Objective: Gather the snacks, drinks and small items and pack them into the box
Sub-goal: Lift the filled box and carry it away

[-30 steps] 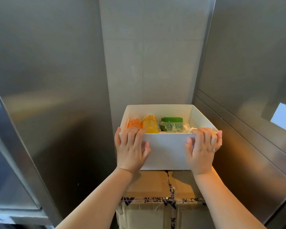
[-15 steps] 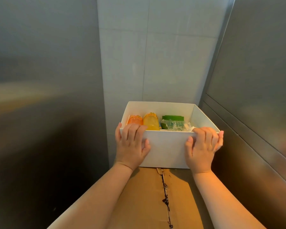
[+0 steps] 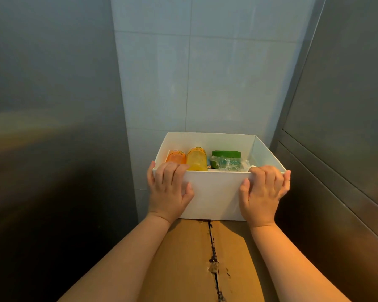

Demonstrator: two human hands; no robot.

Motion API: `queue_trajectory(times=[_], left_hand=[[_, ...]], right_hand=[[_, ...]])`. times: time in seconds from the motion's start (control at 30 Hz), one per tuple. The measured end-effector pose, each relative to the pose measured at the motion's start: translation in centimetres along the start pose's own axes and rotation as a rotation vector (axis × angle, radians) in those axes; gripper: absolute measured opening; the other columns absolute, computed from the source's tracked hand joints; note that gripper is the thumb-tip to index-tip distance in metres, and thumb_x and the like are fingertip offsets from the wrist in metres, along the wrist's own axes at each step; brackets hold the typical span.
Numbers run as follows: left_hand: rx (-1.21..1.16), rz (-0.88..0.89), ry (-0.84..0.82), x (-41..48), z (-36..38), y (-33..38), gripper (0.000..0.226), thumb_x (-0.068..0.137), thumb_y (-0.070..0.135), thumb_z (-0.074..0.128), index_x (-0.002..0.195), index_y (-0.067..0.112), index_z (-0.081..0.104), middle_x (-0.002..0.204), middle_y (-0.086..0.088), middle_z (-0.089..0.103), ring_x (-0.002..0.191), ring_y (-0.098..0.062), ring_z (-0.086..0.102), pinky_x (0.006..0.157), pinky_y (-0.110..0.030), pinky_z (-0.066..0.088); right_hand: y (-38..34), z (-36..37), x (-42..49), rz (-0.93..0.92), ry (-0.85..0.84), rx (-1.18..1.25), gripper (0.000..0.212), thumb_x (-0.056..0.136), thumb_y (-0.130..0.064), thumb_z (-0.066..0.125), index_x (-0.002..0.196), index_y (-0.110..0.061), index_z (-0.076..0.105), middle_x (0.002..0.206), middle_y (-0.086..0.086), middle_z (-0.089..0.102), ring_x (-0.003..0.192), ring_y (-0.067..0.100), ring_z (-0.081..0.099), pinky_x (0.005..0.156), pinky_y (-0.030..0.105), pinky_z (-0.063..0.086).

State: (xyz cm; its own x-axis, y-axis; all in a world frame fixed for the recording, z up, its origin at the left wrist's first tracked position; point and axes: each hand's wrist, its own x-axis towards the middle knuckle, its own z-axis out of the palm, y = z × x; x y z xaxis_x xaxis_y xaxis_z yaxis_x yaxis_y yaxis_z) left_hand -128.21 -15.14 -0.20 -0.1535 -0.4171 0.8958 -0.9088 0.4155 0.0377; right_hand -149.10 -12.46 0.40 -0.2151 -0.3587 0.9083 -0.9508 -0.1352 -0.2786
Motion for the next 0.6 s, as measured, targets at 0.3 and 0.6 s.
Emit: queue_trajectory(times=[0.3, 0.6], left_hand=[[-0.014, 0.018, 0.029, 1.1, 2.3, -0.9, 0.033, 0.081, 0.035, 0.041, 0.111, 0.019, 0.043, 0.108, -0.003, 0.039, 0.103, -0.024, 0.041, 0.106, -0.052, 0.019], [-0.054, 0.015, -0.059, 1.0, 2.1, -1.1, 0.035, 0.083, 0.034, 0.040, 0.114, 0.017, 0.041, 0.110, -0.004, 0.038, 0.107, -0.025, 0.039, 0.110, -0.050, 0.015]], right_hand=[[0.5, 2.2, 0.8, -0.008, 0.003, 0.002, 0.020, 0.089, -0.032, 0.035, 0.097, -0.018, 0.046, 0.105, 0.002, 0.044, 0.105, 0.024, 0.042, 0.116, 0.037, 0.001], [-0.2, 1.1, 0.9, -0.002, -0.097, -0.043, 0.024, 0.092, -0.032, 0.033, 0.101, -0.015, 0.049, 0.104, 0.008, 0.052, 0.108, 0.024, 0.043, 0.118, 0.035, -0.003]])
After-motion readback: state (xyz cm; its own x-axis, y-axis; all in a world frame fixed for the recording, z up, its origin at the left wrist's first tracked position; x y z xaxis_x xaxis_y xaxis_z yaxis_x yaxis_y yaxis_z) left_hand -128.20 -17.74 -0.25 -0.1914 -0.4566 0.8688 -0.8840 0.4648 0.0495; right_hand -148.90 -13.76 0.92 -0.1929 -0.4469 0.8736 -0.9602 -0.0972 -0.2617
